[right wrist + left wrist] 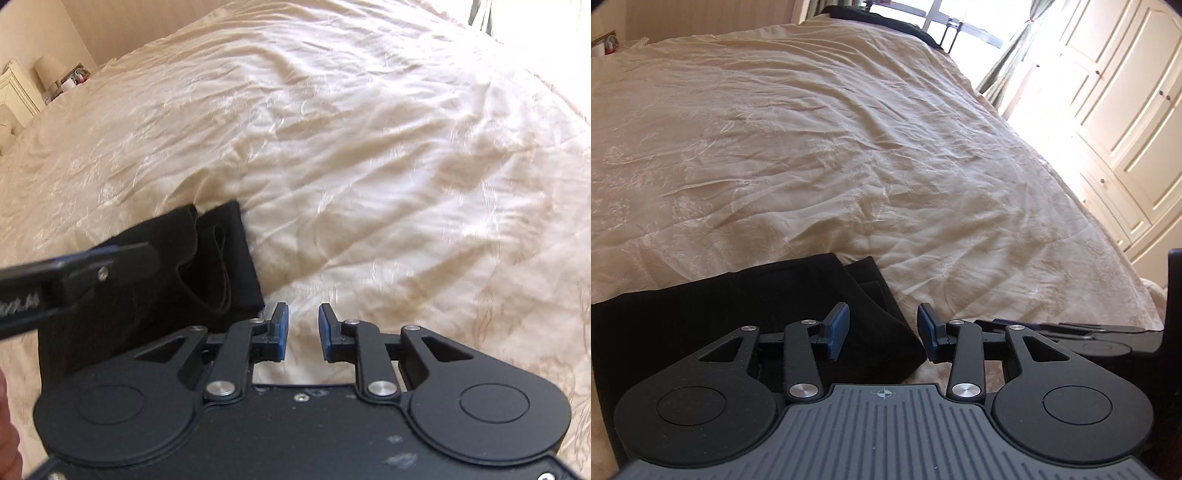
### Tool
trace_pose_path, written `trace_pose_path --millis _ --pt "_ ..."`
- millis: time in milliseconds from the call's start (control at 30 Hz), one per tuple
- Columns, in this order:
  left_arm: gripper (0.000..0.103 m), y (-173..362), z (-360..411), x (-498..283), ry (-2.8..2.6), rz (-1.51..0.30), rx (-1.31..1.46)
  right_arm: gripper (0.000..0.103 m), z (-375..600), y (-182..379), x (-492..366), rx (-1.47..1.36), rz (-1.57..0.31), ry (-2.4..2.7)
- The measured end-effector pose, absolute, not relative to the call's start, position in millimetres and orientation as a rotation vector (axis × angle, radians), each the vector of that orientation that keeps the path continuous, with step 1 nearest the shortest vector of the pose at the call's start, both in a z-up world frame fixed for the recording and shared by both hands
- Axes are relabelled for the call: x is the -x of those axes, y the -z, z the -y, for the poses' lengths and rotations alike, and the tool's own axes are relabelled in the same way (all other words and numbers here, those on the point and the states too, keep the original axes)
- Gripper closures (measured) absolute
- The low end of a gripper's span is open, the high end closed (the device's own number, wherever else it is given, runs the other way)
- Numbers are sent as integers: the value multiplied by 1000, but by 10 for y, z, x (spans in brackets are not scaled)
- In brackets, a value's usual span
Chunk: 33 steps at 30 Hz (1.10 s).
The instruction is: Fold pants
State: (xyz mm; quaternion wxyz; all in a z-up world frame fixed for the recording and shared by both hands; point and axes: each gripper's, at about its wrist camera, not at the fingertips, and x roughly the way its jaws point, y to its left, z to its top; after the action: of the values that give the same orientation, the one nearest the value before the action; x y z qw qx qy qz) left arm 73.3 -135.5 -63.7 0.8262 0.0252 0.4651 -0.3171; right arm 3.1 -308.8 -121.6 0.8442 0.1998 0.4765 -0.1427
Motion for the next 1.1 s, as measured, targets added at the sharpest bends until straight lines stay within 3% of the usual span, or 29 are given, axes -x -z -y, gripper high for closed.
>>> trace_pose_path --millis 200,433,833,867,933,967,1100 --pt "64 789 580 -934 412 -1101 8 71 2967 1094 -531 -436 -940 129" --pt "64 944 -274 -932 189 -1192 79 70 2617 1429 -978 -331 -1101 9" --pt "64 981 -468 -898 143 -1202 113 67 2627 1659 -1007 -416 -1158 -14" --pt "64 961 -455 -901 149 -1193 110 78 2625 1644 -1008 -422 -1152 -20" --pt "64 938 -421 -919 155 -1181 107 86 2588 1531 -984 -400 -1117 -29" --pt "64 938 -411 -929 158 -1177 108 96 2569 1427 -957 -393 -1083 -48" --pt "64 941 -402 -947 159 -1172 103 97 2496 937 -741 -342 -939 -73"
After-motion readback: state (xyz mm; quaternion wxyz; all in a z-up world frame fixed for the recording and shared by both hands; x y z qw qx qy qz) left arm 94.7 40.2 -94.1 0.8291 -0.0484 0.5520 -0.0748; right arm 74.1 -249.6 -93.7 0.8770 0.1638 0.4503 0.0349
